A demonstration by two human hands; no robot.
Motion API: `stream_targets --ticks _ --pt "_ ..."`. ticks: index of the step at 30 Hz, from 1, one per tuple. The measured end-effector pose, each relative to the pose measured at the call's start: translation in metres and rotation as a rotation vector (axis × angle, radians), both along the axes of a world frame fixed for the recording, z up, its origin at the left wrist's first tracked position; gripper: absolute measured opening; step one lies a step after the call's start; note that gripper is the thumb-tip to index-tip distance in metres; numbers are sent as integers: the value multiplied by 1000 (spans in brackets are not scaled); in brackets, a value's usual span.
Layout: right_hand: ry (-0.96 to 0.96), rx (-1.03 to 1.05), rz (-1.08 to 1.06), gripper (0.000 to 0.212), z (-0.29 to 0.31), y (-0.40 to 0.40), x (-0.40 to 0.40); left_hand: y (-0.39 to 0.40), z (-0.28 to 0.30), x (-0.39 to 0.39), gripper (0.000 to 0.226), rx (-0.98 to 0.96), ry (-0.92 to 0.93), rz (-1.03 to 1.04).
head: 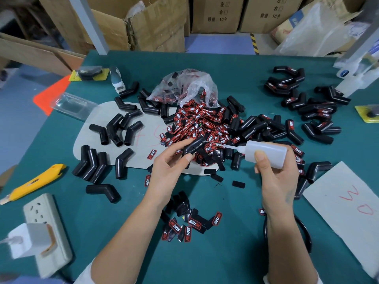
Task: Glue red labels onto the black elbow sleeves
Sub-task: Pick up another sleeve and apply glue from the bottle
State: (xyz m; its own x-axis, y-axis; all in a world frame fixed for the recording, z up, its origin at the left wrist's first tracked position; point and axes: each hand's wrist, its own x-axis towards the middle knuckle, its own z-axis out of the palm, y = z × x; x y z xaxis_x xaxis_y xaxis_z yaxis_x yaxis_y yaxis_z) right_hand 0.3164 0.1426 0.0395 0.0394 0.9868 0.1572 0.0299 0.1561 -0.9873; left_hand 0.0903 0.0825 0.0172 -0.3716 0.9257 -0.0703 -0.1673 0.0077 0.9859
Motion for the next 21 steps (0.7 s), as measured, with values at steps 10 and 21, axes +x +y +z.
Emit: stream_targets --ticks 10,21 --pt "-24 -16 47 21 -1 -1 0 0 -1 -1 40 0 -6 -5" --pt "-10 -13 6 27 -2 -1 -1 0 -2 -1 37 0 -5 -4"
